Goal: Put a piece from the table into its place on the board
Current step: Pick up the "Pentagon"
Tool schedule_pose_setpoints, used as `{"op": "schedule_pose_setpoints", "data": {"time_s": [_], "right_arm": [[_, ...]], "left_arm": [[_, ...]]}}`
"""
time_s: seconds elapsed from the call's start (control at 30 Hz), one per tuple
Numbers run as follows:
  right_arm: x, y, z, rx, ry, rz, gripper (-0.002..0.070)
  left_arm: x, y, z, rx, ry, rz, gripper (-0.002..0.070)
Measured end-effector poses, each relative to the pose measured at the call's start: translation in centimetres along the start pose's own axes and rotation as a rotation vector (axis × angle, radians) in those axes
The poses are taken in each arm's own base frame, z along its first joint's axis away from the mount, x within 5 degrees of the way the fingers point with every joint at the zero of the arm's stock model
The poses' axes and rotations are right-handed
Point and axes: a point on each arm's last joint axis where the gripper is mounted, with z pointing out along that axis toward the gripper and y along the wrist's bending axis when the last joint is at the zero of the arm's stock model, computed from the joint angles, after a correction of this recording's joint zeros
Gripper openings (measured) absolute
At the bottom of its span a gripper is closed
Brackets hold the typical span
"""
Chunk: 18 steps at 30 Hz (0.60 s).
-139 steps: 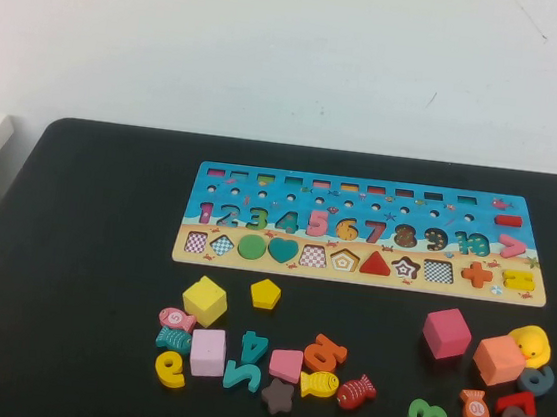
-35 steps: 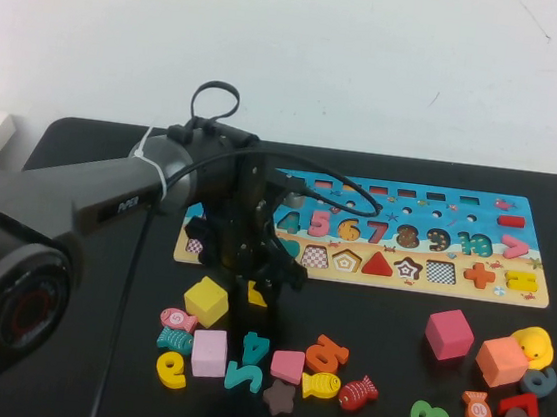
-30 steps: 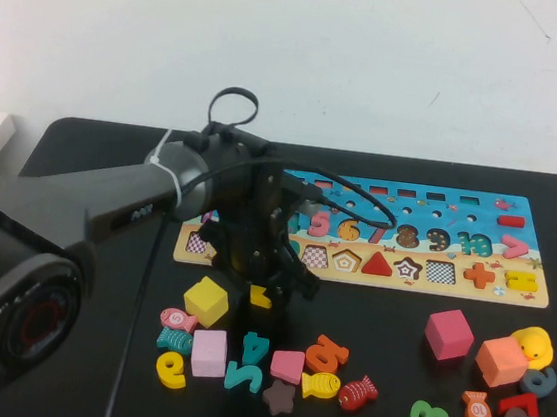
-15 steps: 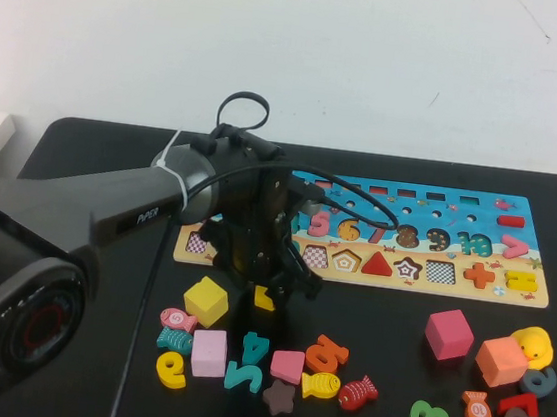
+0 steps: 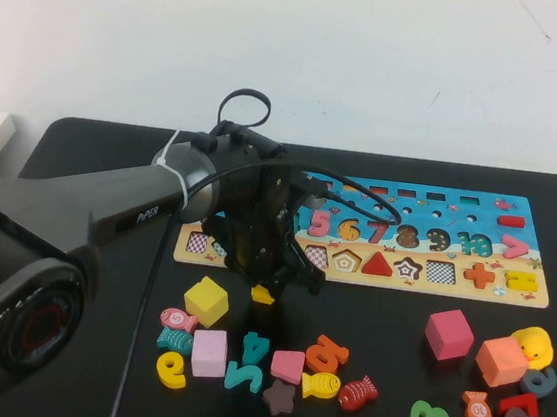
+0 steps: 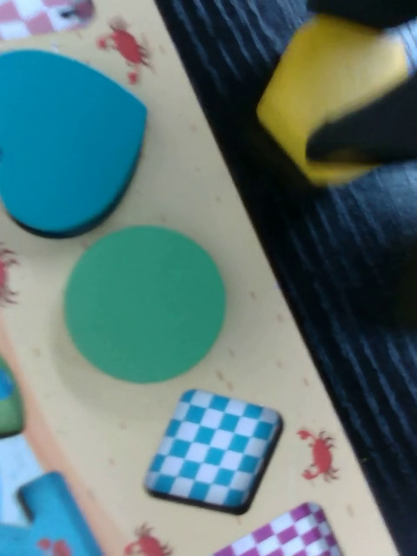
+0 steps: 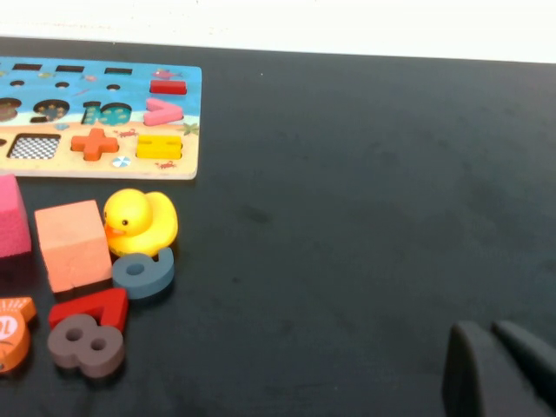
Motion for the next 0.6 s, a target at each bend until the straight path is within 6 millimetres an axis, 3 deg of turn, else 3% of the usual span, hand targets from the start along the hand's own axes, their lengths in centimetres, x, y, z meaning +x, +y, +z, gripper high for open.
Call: {"op": "schedule_pose_setpoints", "data": {"time_s": [0.1, 0.23, 0.47, 0.6], "right_arm": [[0.00, 0.00, 0.00, 0.000, 0.000, 0.000, 0.0018], [0.00, 0.00, 0.00, 0.000, 0.000, 0.000, 0.0019], [0.00, 0.00, 0.00, 0.000, 0.000, 0.000, 0.0018], [0.00, 0.00, 0.00, 0.000, 0.000, 0.000, 0.0018]], "left_arm": [[-0.02, -0.05, 0.00, -0.006, -0.003, 0.008, 0.0110], [-0.05, -0.06, -0.03, -0.006, -0.005, 0.008, 0.0024], [-0.02, -0.05, -0.03, -0.006, -0.001, 0.008, 0.0008], [0.06, -0.09, -0.08, -0.002, 0.012, 0.004, 0.0057]]}}
